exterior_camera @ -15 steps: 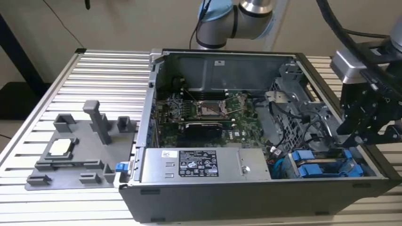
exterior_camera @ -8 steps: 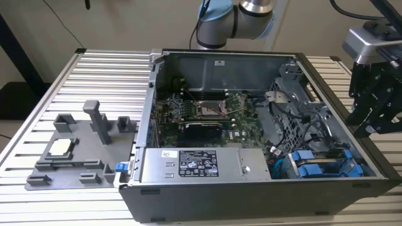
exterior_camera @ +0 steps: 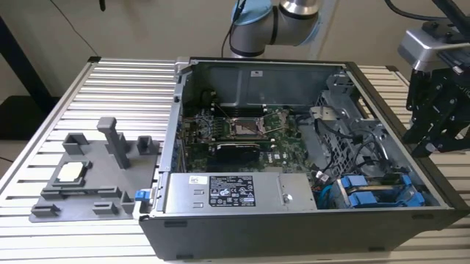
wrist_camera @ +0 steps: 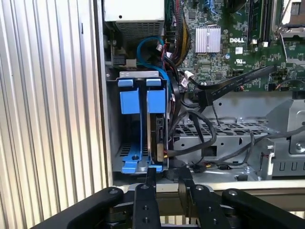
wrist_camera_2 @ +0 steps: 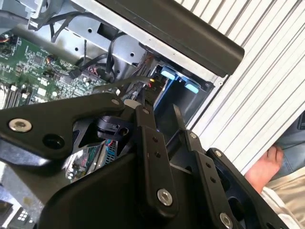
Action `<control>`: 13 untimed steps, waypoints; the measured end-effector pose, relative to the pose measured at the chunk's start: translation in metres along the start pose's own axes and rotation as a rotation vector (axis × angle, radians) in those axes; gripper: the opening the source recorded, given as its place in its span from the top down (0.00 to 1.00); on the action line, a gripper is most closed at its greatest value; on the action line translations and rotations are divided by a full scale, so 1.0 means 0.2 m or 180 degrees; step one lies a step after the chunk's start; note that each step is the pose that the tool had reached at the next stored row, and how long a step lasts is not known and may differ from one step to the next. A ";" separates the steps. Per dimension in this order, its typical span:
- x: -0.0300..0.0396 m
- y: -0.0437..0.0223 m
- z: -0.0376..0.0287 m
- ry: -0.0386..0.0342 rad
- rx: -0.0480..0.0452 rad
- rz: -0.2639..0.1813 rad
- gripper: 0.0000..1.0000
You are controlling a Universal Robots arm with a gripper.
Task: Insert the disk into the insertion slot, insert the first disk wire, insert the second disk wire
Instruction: 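Insert the first disk wire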
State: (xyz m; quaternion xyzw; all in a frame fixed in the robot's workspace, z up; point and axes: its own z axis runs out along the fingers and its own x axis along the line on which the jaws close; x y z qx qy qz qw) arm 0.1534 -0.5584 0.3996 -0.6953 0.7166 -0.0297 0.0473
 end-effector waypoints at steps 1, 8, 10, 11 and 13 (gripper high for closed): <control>-0.021 0.001 0.001 0.0000 0.0000 0.0000 0.67; -0.172 0.006 0.007 0.0005 0.0000 -0.0001 0.67; -0.189 0.008 0.009 0.0016 0.0001 -0.0001 0.67; -0.188 0.016 0.009 0.0017 0.0001 -0.0002 0.67; -0.188 0.040 0.006 0.0020 0.0001 -0.0003 0.67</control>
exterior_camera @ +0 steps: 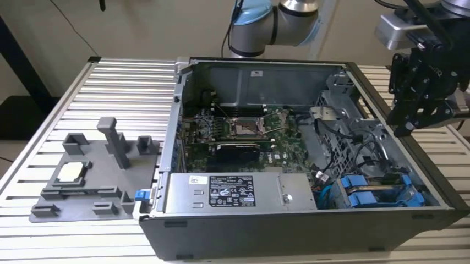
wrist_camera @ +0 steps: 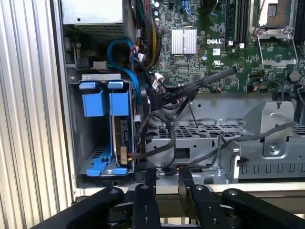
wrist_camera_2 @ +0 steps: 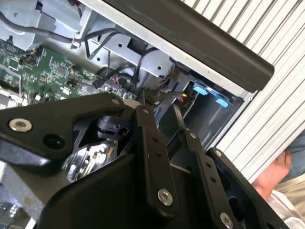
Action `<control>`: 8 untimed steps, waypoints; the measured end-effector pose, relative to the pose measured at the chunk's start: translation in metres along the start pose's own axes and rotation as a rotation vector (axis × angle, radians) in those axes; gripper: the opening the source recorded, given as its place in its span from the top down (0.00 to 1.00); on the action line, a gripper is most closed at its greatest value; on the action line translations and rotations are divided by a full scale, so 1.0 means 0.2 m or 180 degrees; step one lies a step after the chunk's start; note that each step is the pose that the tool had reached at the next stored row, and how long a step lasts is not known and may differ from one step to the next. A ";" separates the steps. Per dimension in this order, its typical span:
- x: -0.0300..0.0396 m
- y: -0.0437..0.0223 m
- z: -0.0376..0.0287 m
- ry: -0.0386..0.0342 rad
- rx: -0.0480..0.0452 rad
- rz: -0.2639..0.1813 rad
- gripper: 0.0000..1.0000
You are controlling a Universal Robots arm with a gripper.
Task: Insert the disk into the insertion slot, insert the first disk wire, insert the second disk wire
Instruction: 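Insert the first disk wire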
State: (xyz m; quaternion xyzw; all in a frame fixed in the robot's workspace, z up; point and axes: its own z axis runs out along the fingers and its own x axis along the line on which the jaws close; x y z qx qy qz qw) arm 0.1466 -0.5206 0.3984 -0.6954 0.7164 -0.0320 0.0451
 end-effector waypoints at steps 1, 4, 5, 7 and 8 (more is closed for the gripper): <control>0.001 0.014 -0.001 0.0003 0.0000 -0.0001 0.67; 0.002 0.052 -0.005 0.0026 0.0001 -0.0016 0.67; 0.002 0.064 -0.006 0.0036 0.0001 -0.0022 0.67; 0.002 0.081 -0.007 0.0074 0.0000 -0.0044 0.67; 0.003 0.086 -0.007 0.0103 -0.0002 -0.0060 0.67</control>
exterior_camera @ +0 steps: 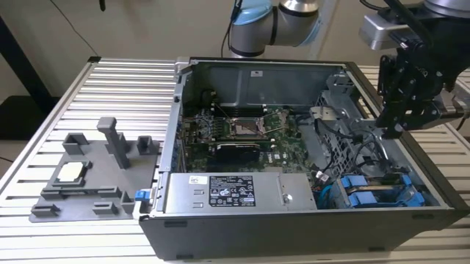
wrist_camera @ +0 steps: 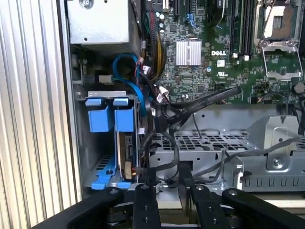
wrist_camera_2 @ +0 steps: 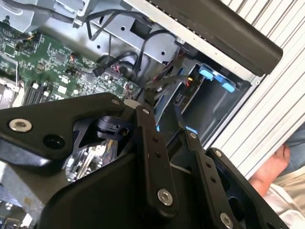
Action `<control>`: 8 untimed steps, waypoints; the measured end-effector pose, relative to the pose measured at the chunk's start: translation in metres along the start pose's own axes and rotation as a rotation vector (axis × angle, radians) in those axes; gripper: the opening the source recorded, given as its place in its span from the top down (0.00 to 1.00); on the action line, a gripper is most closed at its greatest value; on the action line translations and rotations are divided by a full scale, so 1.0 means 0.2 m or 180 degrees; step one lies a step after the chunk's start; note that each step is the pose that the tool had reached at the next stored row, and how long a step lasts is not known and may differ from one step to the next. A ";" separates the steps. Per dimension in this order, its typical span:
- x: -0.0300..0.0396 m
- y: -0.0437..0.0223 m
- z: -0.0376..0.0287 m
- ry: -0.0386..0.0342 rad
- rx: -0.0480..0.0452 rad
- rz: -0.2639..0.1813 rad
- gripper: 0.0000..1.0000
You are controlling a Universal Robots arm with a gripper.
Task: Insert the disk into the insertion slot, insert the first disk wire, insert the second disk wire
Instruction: 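Insert the first disk wire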
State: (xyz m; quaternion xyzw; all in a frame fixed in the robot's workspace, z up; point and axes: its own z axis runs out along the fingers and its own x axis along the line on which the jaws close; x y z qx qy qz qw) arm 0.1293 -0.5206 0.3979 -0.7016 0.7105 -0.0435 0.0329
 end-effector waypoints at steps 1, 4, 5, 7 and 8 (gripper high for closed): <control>0.000 0.003 0.000 0.0035 -0.0003 -0.0020 0.67; -0.003 0.014 0.000 0.0120 -0.0012 -0.0087 0.67; -0.005 0.019 -0.001 0.0138 -0.0014 -0.0105 0.67; -0.009 0.040 0.001 0.0156 -0.0015 -0.0128 0.67; -0.011 0.054 0.002 0.0159 -0.0015 -0.0133 0.67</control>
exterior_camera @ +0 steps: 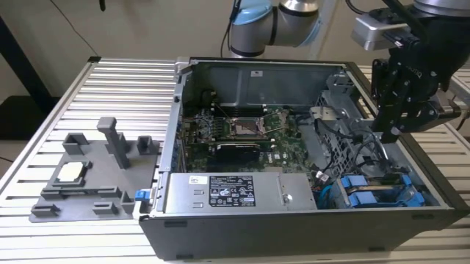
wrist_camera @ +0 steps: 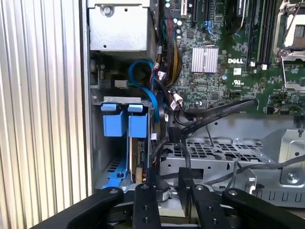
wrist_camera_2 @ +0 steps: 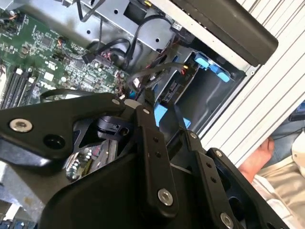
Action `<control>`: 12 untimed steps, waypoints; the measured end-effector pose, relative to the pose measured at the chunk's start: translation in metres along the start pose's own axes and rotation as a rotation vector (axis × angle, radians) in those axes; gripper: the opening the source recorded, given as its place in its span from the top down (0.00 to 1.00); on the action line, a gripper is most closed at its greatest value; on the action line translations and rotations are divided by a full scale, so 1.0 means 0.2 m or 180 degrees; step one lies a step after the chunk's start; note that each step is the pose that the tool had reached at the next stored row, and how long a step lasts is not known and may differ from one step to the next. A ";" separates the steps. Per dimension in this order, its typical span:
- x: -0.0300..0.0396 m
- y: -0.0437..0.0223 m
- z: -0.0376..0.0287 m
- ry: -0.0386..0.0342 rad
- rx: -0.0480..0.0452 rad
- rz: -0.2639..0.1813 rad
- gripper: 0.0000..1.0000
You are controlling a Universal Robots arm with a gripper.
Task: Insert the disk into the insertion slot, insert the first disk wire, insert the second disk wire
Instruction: 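Insert the first disk wire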
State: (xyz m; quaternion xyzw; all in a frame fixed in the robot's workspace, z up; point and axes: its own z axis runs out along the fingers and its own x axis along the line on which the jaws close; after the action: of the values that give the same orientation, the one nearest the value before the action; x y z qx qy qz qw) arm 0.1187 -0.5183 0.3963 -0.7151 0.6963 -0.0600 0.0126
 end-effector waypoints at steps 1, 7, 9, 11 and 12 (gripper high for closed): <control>-0.002 0.017 0.001 0.0000 0.0000 -0.0004 0.67; -0.018 0.104 0.004 0.0019 0.0001 -0.0030 0.67; -0.024 0.124 0.007 0.0030 0.0001 -0.0044 0.67; -0.032 0.147 0.011 0.0033 0.0002 -0.0056 0.67; -0.035 0.155 0.013 0.0038 0.0002 -0.0063 0.67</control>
State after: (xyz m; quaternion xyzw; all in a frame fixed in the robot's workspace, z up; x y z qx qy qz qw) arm 0.0880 -0.5125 0.3901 -0.7216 0.6892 -0.0647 0.0081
